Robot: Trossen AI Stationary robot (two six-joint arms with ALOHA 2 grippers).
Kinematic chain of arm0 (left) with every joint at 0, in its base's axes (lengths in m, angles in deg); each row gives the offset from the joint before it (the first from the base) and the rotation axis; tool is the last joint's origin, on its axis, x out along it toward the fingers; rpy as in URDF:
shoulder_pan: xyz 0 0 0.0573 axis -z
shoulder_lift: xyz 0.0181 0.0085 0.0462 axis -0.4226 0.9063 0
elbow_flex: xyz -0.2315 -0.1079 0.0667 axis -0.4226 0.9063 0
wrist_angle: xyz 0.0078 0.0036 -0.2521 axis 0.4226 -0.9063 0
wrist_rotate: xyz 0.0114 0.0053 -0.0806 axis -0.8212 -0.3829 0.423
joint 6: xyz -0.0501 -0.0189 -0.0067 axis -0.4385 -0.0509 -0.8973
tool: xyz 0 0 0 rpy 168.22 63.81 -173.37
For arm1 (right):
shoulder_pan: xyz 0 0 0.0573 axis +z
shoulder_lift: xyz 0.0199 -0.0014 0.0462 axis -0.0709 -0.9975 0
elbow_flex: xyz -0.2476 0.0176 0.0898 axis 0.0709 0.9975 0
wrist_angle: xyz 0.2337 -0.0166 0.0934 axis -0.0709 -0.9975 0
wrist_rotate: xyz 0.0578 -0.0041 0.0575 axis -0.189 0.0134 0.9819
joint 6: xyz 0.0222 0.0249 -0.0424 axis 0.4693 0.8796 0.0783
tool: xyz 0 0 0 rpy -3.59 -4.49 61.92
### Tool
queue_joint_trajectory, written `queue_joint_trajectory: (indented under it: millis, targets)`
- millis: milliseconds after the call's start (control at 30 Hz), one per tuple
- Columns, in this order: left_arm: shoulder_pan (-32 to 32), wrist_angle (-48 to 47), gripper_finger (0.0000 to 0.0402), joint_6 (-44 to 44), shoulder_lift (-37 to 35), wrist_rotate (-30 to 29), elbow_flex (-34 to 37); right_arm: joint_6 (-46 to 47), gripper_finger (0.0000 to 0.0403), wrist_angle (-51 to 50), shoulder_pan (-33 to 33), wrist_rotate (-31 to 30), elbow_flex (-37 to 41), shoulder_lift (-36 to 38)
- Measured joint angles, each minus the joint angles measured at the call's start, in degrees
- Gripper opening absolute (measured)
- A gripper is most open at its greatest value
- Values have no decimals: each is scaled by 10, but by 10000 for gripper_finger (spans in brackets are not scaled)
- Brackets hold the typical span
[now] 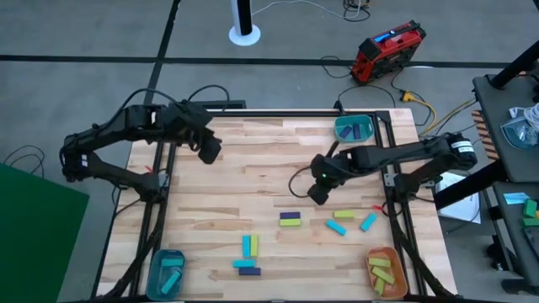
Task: Sort blocks
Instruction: Put the light blue block into the bottom blue bin
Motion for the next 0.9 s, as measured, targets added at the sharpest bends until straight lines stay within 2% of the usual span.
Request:
queue_joint_trajectory:
  millis: [100, 300, 500, 667, 900]
  targets:
    - [25, -5, 155, -36, 0, 22, 0, 0, 9, 1, -15, 7, 0, -7]
    - [86, -6, 155, -135, 0, 23, 0, -2, 9, 8, -36, 9, 0, -8]
    - [165, -12, 155, -298, 12, 23, 0, -24, 9, 49, -57, 9, 0, -8]
    - [238, -11, 155, -421, 67, 21, 0, -41, 9, 91, -71, 8, 0, -8]
    - [310, -11, 155, -531, 171, 34, 0, -81, 9, 118, -78, 8, 0, -8]
